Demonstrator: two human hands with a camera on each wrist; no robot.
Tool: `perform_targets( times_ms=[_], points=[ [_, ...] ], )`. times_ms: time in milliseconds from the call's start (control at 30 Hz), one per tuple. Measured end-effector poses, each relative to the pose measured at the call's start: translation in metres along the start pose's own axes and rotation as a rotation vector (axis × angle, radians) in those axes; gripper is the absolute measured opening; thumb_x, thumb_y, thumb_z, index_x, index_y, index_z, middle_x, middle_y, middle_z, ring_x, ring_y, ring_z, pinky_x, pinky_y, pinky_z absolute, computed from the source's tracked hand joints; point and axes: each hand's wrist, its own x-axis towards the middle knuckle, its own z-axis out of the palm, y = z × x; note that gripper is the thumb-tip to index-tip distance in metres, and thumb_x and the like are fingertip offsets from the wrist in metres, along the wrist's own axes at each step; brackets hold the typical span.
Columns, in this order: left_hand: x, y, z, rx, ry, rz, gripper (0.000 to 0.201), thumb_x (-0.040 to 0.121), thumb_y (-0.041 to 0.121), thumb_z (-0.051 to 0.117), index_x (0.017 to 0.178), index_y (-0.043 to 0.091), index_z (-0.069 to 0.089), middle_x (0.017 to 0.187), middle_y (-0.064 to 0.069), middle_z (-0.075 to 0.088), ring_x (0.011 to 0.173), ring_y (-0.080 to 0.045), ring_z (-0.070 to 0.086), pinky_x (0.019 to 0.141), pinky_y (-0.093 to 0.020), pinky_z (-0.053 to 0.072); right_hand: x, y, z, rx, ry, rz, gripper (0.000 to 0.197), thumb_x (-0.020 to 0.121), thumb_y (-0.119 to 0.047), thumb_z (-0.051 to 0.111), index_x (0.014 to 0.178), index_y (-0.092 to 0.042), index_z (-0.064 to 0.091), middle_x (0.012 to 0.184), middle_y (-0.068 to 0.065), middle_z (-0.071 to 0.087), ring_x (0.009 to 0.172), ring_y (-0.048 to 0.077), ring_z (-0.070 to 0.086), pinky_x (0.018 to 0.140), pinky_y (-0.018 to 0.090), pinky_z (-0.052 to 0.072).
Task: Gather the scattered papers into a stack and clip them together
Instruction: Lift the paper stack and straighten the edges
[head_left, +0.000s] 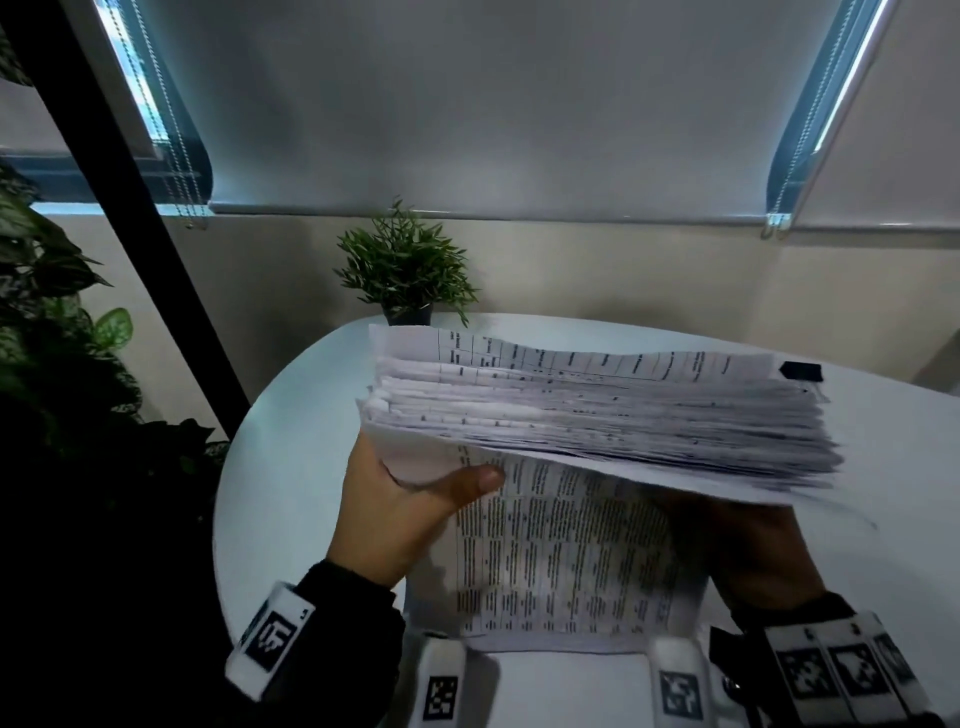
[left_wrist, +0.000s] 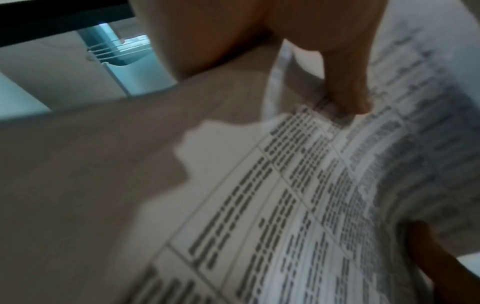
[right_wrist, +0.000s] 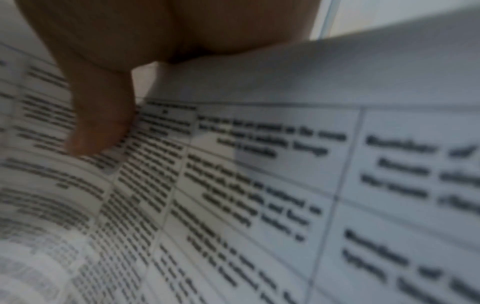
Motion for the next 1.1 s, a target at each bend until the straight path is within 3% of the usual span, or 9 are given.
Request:
perform_targets(
  times_ms=[33,100,300,467,567,767,933,1033,1100],
  points=[
    [0.001,0.0,0.002,-0.006,-0.003,0.016,0.097,0.037,0.043,0.092,0.12,0.006,0.057,0.101,0.005,0.075,0.093,-0.013,0.071,0.071,-0.02,0.057,-0.001,-0.001,0.002,0.083,-0.015,-0.048,0.009,0.069,-0.023,0.082,0.077,-0.02,0.078,0.08,-0.006,0.075,0.076,0.004,0.068,0.068,0.011,0.052],
    [0.001,-0.004,0.003,0.007,0.013,0.035,0.089,0.048,0.03,0.091,0.126,0.01,0.052,0.106,0.002,0.073,0.097,-0.013,0.07,0.072,-0.02,0.056,-0.002,-0.005,0.007,0.06,-0.029,-0.126,0.05,0.044,-0.046,0.089,0.082,-0.019,0.074,0.078,-0.009,0.074,0.076,0.005,0.07,0.066,0.016,0.054],
    [0.007,-0.009,-0.004,0.279,0.081,0.003,0.076,0.057,0.032,0.088,0.124,0.028,0.052,0.116,0.016,0.066,0.103,-0.002,0.064,0.088,-0.027,0.054,-0.007,-0.009,0.015,-0.164,0.091,-0.193,0.069,0.061,0.014,0.076,0.116,-0.017,0.05,0.091,-0.035,0.066,0.087,-0.015,0.061,0.07,0.001,0.046],
    [-0.01,0.006,0.015,0.382,0.247,0.166,0.046,0.074,0.032,0.078,0.103,0.055,0.051,0.091,0.043,0.061,0.084,0.02,0.059,0.066,-0.001,0.045,-0.012,-0.012,0.029,-0.34,0.15,-0.386,0.06,0.07,-0.002,0.08,0.114,-0.027,0.048,0.093,-0.048,0.056,0.086,-0.026,0.054,0.071,-0.005,0.039],
    [-0.02,0.02,0.032,0.354,0.246,0.254,0.052,0.072,0.032,0.073,0.095,0.07,0.046,0.09,0.049,0.057,0.083,0.024,0.056,0.065,0.003,0.041,-0.013,-0.015,0.04,-0.413,0.228,-0.536,0.057,0.074,-0.005,0.074,0.111,-0.039,0.048,0.096,-0.056,0.049,0.09,-0.033,0.048,0.076,-0.007,0.036],
    [-0.009,0.008,0.02,0.108,0.124,0.178,0.062,0.063,0.019,0.087,0.105,0.034,0.044,0.098,0.038,0.062,0.094,0.013,0.061,0.068,-0.005,0.049,-0.005,-0.018,0.03,-0.104,0.141,-0.448,0.071,0.061,0.003,0.07,0.115,-0.031,0.038,0.102,-0.043,0.056,0.098,-0.02,0.055,0.076,0.003,0.046],
    [0.011,0.009,-0.006,0.023,0.009,0.102,0.084,0.046,0.032,0.085,0.12,0.03,0.044,0.105,0.023,0.067,0.101,-0.005,0.066,0.071,-0.019,0.056,0.019,-0.025,0.009,0.028,0.025,-0.345,0.102,0.049,0.009,0.08,0.126,-0.029,0.026,0.103,-0.028,0.061,0.092,-0.007,0.061,0.072,0.017,0.055],
    [0.01,0.001,0.0,0.09,-0.078,-0.05,0.082,0.051,0.03,0.093,0.122,0.017,0.055,0.108,0.004,0.072,0.099,-0.012,0.069,0.078,-0.033,0.06,0.028,-0.019,0.01,0.081,-0.064,-0.244,0.098,0.041,-0.017,0.09,0.127,-0.02,0.042,0.108,-0.004,0.064,0.095,0.006,0.065,0.072,0.025,0.057],
    [0.005,-0.002,0.007,0.144,-0.034,-0.067,0.059,0.061,0.017,0.087,0.115,0.02,0.061,0.103,0.008,0.073,0.093,-0.006,0.07,0.079,-0.033,0.06,0.025,-0.02,0.016,0.022,-0.06,-0.218,0.072,0.044,-0.032,0.092,0.109,-0.018,0.064,0.094,-0.008,0.073,0.089,0.007,0.069,0.07,0.022,0.056]
  ],
)
